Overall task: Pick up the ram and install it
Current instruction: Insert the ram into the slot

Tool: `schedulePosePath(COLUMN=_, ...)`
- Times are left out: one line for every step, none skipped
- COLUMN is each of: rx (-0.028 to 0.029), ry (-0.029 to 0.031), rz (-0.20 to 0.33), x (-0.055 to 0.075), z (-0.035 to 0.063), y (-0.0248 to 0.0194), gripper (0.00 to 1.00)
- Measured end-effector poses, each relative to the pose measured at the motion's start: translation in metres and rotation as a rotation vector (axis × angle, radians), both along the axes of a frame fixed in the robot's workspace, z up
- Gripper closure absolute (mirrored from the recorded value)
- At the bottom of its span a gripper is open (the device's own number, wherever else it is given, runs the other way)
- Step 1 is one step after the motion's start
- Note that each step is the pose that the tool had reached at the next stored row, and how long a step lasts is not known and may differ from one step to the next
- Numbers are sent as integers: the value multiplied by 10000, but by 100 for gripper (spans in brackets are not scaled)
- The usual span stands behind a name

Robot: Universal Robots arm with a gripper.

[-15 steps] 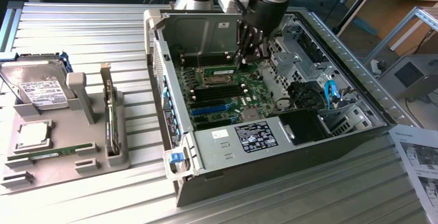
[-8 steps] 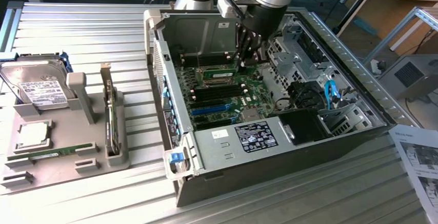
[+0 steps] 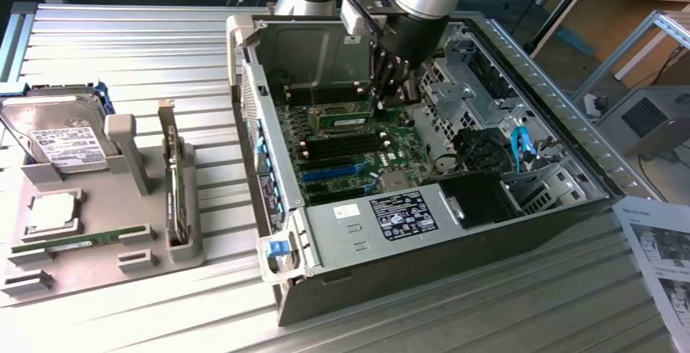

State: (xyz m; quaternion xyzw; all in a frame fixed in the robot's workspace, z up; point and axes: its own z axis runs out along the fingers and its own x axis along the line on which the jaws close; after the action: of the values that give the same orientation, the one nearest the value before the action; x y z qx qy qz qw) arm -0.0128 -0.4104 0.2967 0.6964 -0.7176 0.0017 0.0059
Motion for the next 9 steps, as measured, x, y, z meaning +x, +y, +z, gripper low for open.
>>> schedulePosePath(rx=0, ry=0, rz=0, x=0, z=-14, y=0, gripper=88)
schedulePosePath(rx=0, ry=0, rz=0, x=0, z=-27, y=0, gripper=88)
schedulePosePath(rx=0, ry=0, rz=0, x=0, z=-49, y=0, gripper=88)
schedulePosePath(rx=0, ry=0, rz=0, x=0, z=-64, y=0, gripper=88)
schedulePosePath(rx=0, ry=0, rz=0, x=0, z=-78, y=0, gripper=88)
schedulePosePath(rx=0, ry=0, rz=0, x=0, z=-100, y=0, gripper=88)
schedulePosePath(rx=-1, ry=0, rz=0, x=0, z=-125, y=0, gripper=88)
schedulePosePath(rx=0, ry=0, rz=0, x=0, z=-141, y=0, gripper=88)
schedulePosePath(rx=0, ry=0, rz=0, x=0, z=-154, y=0, gripper=88)
